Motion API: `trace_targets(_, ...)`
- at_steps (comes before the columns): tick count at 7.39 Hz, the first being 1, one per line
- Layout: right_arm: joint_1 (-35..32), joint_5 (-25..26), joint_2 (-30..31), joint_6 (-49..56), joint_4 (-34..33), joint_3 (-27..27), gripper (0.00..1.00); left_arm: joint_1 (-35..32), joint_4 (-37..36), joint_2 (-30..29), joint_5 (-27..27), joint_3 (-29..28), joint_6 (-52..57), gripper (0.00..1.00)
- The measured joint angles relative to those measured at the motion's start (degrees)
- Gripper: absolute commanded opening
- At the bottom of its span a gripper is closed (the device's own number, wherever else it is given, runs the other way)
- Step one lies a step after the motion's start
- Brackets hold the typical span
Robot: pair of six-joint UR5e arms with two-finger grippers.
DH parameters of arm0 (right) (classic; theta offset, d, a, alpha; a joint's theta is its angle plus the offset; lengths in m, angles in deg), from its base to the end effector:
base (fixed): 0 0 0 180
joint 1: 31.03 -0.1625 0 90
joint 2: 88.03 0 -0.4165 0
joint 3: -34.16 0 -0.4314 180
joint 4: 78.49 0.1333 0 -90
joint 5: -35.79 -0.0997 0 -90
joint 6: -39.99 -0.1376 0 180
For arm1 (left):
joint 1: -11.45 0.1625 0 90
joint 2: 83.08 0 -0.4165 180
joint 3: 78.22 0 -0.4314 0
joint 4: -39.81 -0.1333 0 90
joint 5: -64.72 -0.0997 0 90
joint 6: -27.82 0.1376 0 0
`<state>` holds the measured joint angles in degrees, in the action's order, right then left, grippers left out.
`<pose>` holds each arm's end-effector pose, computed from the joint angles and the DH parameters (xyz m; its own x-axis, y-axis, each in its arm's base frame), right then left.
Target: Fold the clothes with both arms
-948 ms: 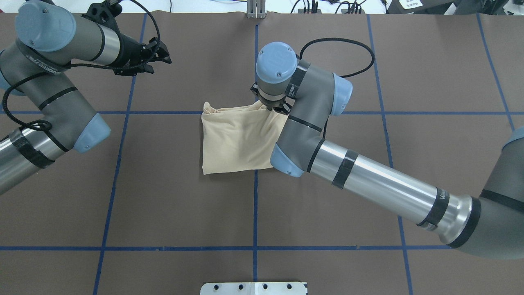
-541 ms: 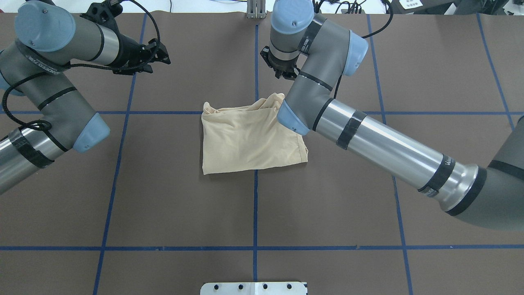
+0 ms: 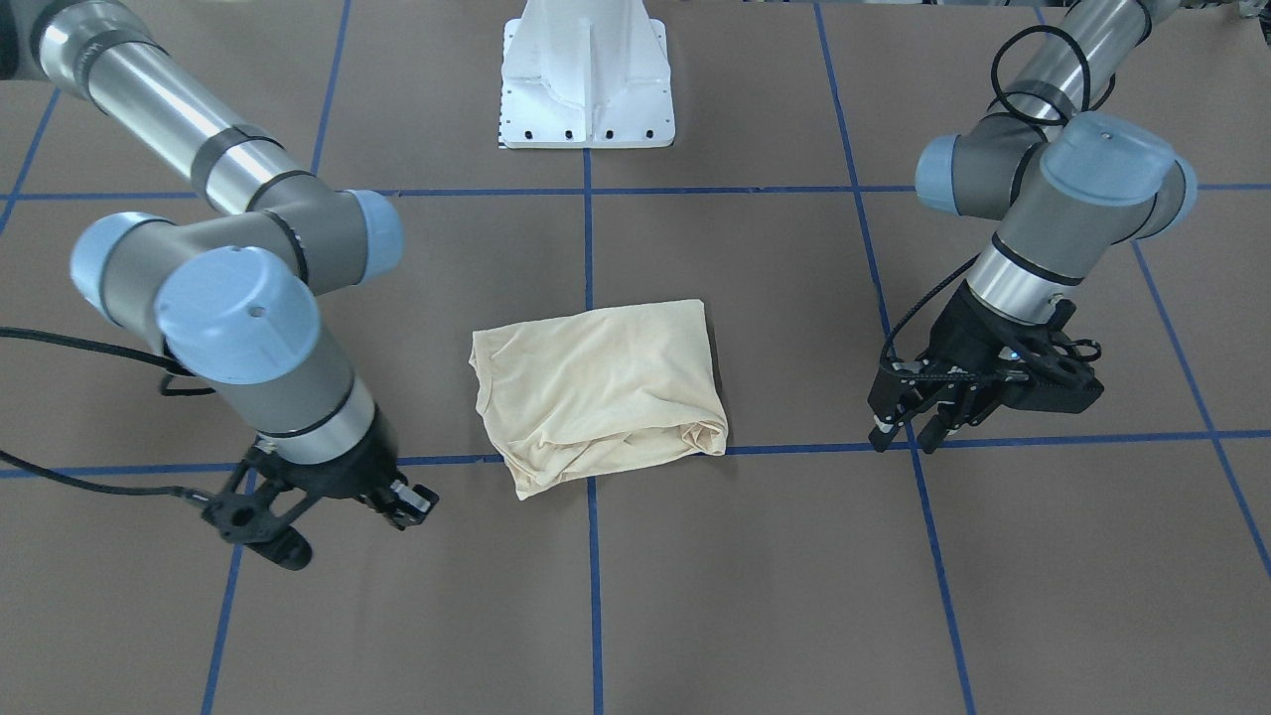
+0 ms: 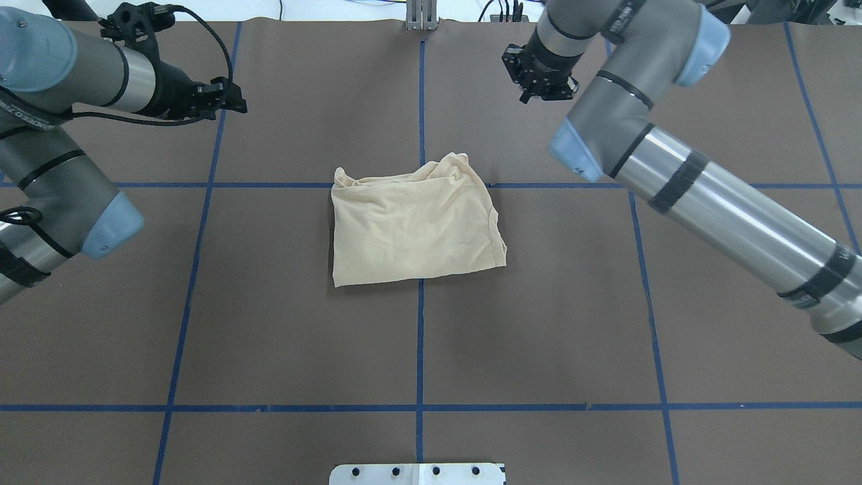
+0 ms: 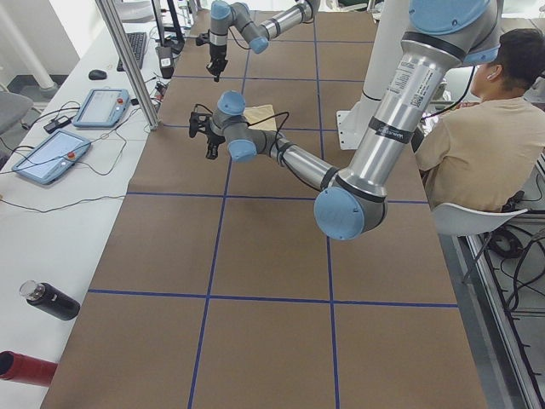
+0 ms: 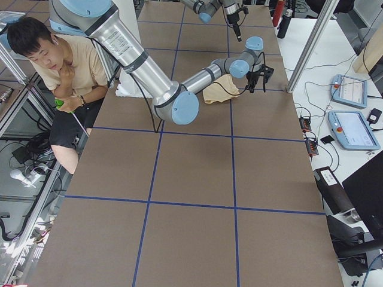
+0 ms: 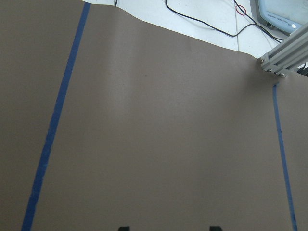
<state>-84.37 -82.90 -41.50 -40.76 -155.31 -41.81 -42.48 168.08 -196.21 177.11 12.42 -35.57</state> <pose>-0.4341 -0.6958 0.2740 0.5156 0.4565 0.7251 -0.4324 0.8692 -0.2398 0.3571 -0.6276 0.3432 0.4928 0.0268 -0.8697 0.3674 0.8996 0.2360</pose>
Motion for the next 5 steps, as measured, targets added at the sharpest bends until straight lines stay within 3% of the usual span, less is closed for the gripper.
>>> trace_targets(1, -2.70, -1.92, 4.47, 6.03, -2.42, -4.58, 1.00, -1.29, -0.08, 2.52, 0.79, 1.33, 5.46, 0.65)
trace_targets(5, -11.48, -5.55, 26.52, 32.70, -9.67, -24.05, 1.00, -14.99, -0.16, 14.55, 11.30, 3.70, 34.93, 0.68)
